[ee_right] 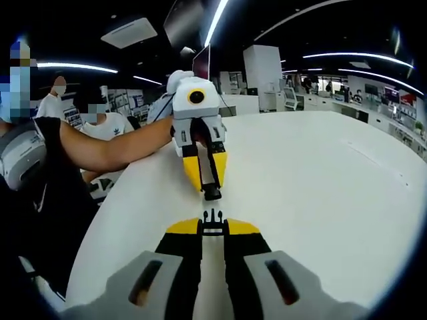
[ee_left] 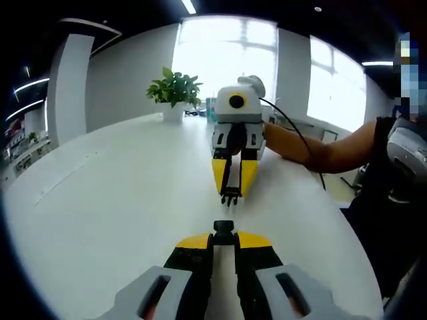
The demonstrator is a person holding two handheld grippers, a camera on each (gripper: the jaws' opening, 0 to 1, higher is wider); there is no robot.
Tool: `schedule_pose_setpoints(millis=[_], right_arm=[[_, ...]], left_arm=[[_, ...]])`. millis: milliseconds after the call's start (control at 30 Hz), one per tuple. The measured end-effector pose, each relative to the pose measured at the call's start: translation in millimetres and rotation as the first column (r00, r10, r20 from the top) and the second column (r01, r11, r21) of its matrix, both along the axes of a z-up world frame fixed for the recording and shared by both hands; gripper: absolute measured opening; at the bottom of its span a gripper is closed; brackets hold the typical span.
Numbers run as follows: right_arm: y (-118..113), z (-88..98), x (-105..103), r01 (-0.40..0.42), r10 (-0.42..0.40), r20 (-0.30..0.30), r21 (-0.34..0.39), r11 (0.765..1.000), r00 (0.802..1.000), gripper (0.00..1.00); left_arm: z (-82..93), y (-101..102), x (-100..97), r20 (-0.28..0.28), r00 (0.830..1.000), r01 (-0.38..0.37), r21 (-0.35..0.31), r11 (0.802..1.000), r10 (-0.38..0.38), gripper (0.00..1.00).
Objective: Snap the two parts of the plastic buckle together until the buckle closes and remains connected.
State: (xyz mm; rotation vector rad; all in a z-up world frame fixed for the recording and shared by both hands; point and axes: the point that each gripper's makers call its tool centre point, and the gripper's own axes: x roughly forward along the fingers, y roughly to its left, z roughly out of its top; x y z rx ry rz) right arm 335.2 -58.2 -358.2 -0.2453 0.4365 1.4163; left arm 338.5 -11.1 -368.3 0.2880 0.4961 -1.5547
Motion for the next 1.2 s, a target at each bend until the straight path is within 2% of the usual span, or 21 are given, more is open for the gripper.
schedule_pose_setpoints(millis=[133,467,700,1200], right_arm=[[0.0,-2.8,-4.6,-0.030,0.030,-0.001,-0.016,0.999,1.000,0.10],[0.9,-8.2,-9.2,-0.066,0.068,0.039,-0.041,0.997,0.997,0.09],[0.8,-10.1,-9.1,-0.070,0.072,0.053,-0.048,0.996,0.996,0.10],[3.1,-11.8,-9.3,-0.070,0.072,0.043,-0.050,0.996,0.996,0.10]], left_arm=[[0.1,-0.7,-4.6,-0.010,1.000,0.021,-0.001,1.000,-0.021,0.10],[-2.9,-2.3,-9.5,-0.005,0.999,0.043,0.005,0.999,-0.043,0.10],[-5.9,-3.1,-10.1,-0.010,0.998,0.057,0.012,0.998,-0.057,0.10],[-6.8,-4.2,-11.4,0.008,0.997,0.071,0.013,0.997,-0.071,0.10]])
